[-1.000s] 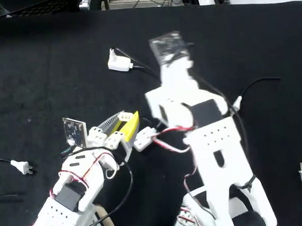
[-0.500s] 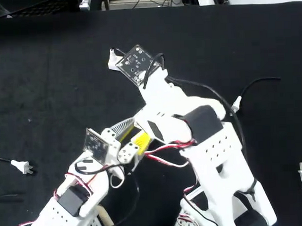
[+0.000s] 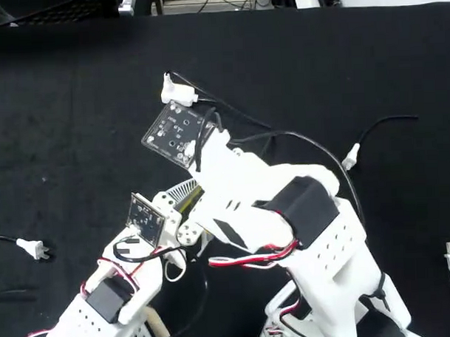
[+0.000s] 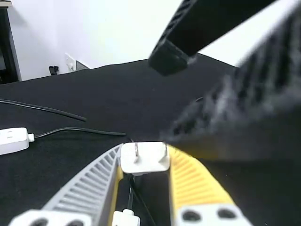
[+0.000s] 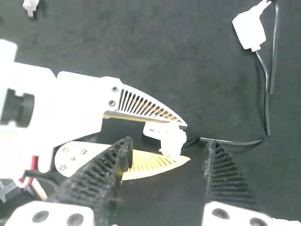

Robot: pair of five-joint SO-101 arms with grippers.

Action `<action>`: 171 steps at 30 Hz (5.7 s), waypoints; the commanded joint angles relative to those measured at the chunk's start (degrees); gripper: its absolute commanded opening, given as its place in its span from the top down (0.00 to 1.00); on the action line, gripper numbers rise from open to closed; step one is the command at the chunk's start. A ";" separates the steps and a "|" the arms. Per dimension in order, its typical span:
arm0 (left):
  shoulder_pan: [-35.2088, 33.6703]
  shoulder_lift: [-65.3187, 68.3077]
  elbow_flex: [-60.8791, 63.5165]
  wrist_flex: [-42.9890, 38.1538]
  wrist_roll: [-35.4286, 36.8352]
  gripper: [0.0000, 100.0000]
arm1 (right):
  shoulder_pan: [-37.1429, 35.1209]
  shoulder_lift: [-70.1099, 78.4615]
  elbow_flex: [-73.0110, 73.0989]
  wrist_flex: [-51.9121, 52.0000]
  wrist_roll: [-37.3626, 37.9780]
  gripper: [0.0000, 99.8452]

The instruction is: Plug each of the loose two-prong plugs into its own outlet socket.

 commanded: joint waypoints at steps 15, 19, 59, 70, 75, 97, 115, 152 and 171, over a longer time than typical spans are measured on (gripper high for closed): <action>2.33 -0.53 0.84 3.69 -2.02 0.97 | 7.30 -1.54 7.43 1.14 1.41 0.75; 3.56 -0.62 0.84 3.34 -7.12 0.97 | 7.03 -6.02 9.01 1.14 1.49 0.75; 9.98 -0.70 0.84 3.78 -8.35 0.97 | 10.73 -6.64 23.25 -11.69 10.64 0.71; 9.89 -0.70 0.84 5.36 -8.35 0.97 | 10.11 -6.64 15.69 -6.42 10.81 0.71; 9.80 -0.62 0.84 5.36 -8.35 0.97 | 5.19 -6.64 10.59 -3.96 9.76 0.71; 9.27 -0.44 0.84 5.36 -8.79 0.97 | 2.11 -6.64 9.19 -0.18 4.84 0.71; 6.81 -0.44 0.84 6.86 -16.00 0.97 | 14.68 -7.34 7.16 0.26 1.85 0.71; -89.27 -0.79 -14.29 46.51 -40.09 0.68 | 28.40 -6.99 55.69 -54.24 -1.32 0.71; -84.44 -0.44 -14.11 55.38 -33.67 0.61 | 28.40 -6.99 59.74 -60.57 -0.18 0.71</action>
